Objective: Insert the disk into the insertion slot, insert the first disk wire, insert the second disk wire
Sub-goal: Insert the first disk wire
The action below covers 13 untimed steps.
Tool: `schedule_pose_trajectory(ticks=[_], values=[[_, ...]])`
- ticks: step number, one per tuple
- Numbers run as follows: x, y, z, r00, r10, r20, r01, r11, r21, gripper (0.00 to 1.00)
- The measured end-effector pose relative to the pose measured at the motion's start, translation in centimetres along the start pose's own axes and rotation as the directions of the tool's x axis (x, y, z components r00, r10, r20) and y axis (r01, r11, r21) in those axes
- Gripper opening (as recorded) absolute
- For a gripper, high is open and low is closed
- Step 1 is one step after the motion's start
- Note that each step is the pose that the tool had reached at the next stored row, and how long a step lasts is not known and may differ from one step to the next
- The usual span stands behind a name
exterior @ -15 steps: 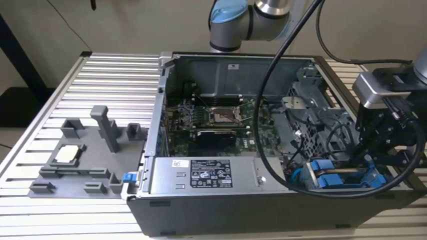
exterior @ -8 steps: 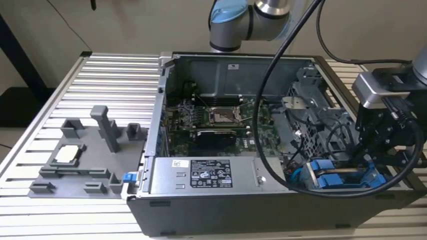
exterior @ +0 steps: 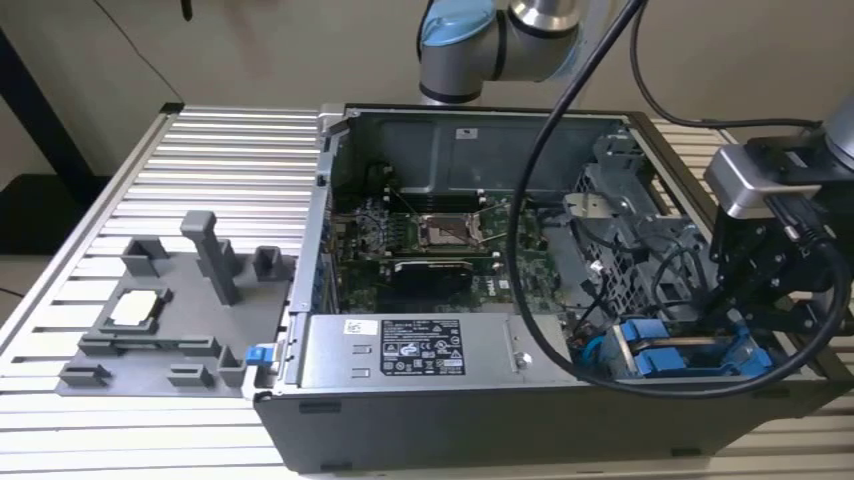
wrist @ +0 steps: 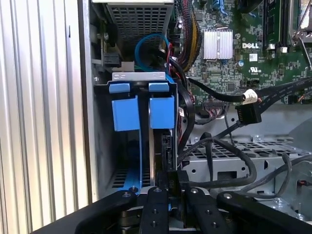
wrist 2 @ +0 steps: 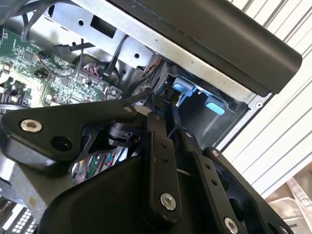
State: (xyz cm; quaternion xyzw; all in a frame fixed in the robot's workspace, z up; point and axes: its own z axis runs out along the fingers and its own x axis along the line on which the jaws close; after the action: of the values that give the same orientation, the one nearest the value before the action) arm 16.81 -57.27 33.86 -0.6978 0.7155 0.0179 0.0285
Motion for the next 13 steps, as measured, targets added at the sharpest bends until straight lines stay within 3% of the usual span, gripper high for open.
schedule_pose_trajectory(ticks=[13], values=[[0.05, 0.01, 0.59, 0.9996, -0.028, -0.0003, 0.028, 0.9996, -0.0018, 0.19]])
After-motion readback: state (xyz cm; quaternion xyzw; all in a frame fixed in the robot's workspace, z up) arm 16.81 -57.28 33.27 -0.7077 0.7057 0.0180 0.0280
